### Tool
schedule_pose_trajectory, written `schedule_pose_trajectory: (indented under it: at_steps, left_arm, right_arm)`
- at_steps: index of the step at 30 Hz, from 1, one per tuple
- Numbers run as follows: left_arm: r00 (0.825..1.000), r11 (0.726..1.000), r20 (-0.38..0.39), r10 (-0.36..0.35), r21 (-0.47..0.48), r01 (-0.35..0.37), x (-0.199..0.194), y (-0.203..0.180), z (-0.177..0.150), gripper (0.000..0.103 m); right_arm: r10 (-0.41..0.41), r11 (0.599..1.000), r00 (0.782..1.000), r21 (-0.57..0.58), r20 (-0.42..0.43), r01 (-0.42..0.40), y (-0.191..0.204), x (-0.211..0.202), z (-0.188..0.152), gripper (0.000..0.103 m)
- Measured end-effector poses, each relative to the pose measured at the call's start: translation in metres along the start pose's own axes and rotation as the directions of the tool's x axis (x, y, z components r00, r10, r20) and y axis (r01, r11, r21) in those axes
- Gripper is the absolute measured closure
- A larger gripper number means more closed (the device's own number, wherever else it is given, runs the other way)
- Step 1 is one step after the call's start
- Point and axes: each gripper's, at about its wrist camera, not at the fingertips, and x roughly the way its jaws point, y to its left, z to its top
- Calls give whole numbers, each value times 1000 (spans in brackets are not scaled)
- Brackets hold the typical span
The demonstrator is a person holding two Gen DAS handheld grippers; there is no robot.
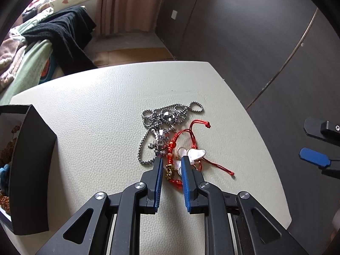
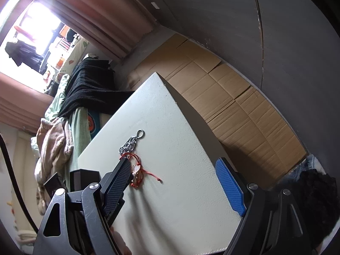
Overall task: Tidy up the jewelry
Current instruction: 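Grasp the red string keychain with the left gripper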
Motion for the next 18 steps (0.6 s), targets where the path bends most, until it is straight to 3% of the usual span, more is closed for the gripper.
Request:
schedule_pose_trajectory:
  at_steps: [2,3,12,18]
  left_arm:
    - [1000,1000,-5,-12,-5,12,-1,3,-1,89]
    - [1000,1000,-8,-23,-10,23,-1,4,-1,97]
    - [998,998,-26,-58,-41,57,-6,4,-6,97]
    - [994,994,6,-105,-33,105,-25,-2,-2,97]
  right_arm:
    - [-6,1000,1000,-4,3,6,1,-1,0,20]
    - [-8,1000,1000,-6,7,8,2,-2,0,20]
    - [-13,1000,1000,-13,5,13,2,-3,-2,20]
    - [-21,1000,1000,-21,9,21,2,-5,-3,20]
